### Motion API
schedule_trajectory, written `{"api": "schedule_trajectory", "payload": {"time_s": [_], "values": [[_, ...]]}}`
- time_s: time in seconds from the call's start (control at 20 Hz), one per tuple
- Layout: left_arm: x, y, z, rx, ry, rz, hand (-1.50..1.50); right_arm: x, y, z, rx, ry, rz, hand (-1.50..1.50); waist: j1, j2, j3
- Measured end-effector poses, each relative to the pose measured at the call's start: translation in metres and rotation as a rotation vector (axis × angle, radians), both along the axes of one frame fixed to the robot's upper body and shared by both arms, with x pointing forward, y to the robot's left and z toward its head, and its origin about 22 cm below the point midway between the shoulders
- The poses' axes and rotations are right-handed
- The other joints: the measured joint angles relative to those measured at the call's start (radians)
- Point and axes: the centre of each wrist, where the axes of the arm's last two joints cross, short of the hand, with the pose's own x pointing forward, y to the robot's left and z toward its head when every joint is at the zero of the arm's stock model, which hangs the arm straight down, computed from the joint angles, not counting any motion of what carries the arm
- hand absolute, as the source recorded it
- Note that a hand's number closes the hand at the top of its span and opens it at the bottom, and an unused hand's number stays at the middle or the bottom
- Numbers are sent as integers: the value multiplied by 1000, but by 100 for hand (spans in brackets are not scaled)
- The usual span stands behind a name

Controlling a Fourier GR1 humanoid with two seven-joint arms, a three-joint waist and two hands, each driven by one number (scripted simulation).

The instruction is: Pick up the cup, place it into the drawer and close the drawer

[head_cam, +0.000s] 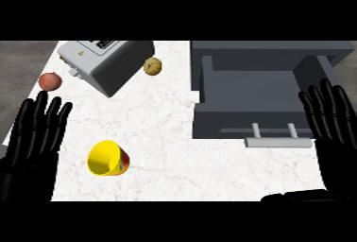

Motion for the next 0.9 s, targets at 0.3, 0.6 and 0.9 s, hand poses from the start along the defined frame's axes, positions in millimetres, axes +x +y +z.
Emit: {"api": "schedule_trajectory", "payload": {"time_s": [0.3, 0.6, 0.9], "values": [[2, -16, -9, -59, 36, -18, -150, 6, 3, 3, 17, 33, 33, -150, -2, 2, 0], [6, -18, -10, -76, 44, -21, -150, 15, -2, 7, 22, 40, 36, -150, -2, 3, 0], [8, -20, -17, -81, 63, -6, -150, 17, 1, 6, 24, 37, 39, -150, -2, 3, 0]]}}
